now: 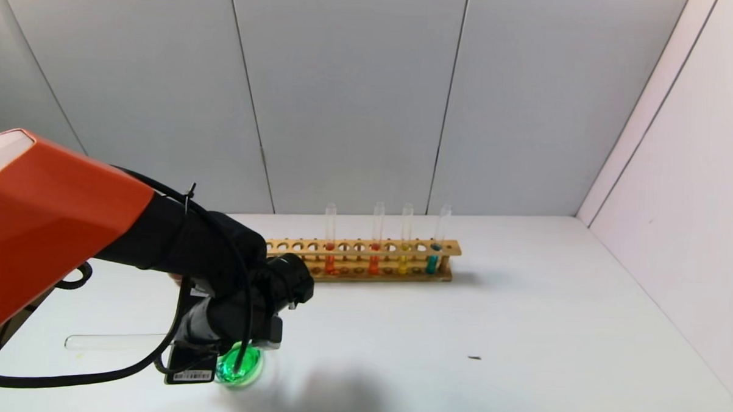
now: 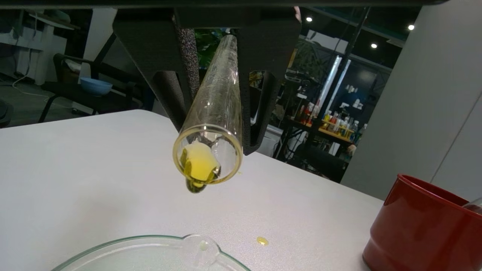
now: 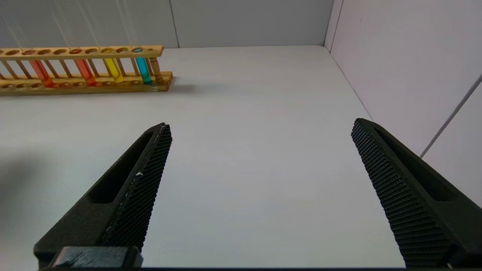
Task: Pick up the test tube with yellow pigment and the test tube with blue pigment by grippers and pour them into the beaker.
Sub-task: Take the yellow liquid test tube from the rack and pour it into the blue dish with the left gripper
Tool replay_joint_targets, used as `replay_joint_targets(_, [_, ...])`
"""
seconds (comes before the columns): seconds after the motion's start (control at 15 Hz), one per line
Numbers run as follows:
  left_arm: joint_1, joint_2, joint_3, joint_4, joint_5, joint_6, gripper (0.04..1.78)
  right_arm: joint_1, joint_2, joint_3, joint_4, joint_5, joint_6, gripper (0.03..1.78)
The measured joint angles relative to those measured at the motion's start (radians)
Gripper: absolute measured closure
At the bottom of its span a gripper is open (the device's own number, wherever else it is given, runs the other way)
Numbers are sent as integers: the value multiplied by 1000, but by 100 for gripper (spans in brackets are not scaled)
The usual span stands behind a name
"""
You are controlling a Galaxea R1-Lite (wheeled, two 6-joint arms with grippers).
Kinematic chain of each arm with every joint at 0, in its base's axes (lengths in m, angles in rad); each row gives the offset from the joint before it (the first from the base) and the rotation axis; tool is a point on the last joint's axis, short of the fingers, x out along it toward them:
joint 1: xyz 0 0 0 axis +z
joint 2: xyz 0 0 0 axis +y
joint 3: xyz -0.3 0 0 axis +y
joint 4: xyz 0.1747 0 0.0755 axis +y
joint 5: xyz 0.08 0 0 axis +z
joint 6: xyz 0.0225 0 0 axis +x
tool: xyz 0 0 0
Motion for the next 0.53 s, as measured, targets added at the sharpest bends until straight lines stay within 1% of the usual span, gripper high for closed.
replay_joint_targets(0.2, [-25,16,-12,46,15,-1,149,0,0,0,0,0,0,7])
replay_joint_targets(0.33, [-42,37,-21,75,49,-4,149,0,0,0,0,0,0,7])
replay_joint_targets(0.53, [-56,61,-41,113,55,-6,149,0,0,0,0,0,0,7])
